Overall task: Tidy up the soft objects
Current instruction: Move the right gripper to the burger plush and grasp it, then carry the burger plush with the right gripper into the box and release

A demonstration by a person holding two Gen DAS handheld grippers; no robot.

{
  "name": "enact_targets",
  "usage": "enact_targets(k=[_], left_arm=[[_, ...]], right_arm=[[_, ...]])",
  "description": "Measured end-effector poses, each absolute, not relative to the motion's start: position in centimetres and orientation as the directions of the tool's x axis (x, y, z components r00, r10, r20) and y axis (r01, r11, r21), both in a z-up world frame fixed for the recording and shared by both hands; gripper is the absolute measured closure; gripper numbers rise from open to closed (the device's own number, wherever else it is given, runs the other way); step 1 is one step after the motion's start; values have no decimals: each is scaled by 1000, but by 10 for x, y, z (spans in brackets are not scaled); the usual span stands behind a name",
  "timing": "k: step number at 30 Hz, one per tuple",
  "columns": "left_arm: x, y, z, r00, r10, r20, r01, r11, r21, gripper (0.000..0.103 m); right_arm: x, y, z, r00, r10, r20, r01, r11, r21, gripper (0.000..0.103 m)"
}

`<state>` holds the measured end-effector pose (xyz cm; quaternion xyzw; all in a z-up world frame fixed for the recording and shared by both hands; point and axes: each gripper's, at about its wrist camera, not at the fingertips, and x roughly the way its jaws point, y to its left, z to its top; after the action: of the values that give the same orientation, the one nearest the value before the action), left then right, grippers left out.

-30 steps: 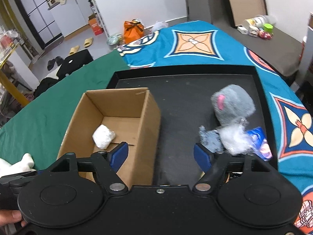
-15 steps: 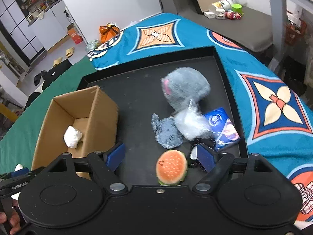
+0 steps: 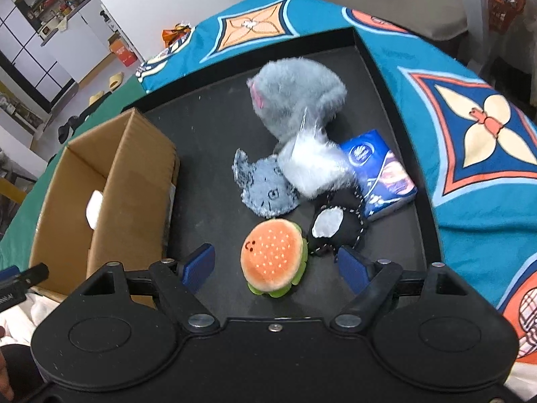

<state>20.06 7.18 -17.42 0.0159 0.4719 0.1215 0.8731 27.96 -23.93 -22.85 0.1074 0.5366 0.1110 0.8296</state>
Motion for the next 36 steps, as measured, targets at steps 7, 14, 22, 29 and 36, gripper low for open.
enact_targets(k=[7, 14, 22, 29, 36], left_arm=[[209, 63, -175, 495, 248, -833, -173, 967, 185, 24], [218, 51, -179, 468, 278, -839, -141, 961, 239, 24], [225, 49, -173, 462, 291, -838, -111, 956, 271, 24], [230, 52, -164, 473, 294, -831, -86, 954, 289, 24], [226, 57, -160, 481, 286, -829, -68, 955, 290, 24]], right_arm=[[284, -230, -242, 395, 297, -870, -103, 955, 279, 23], [292, -235, -251, 388, 298, -872, -94, 954, 284, 24], [288, -229, -255, 349, 340, -873, -159, 940, 302, 61], [280, -232, -245, 368, 339, -866, -175, 940, 293, 63], [279, -232, -232, 396, 328, -858, -175, 944, 281, 63]])
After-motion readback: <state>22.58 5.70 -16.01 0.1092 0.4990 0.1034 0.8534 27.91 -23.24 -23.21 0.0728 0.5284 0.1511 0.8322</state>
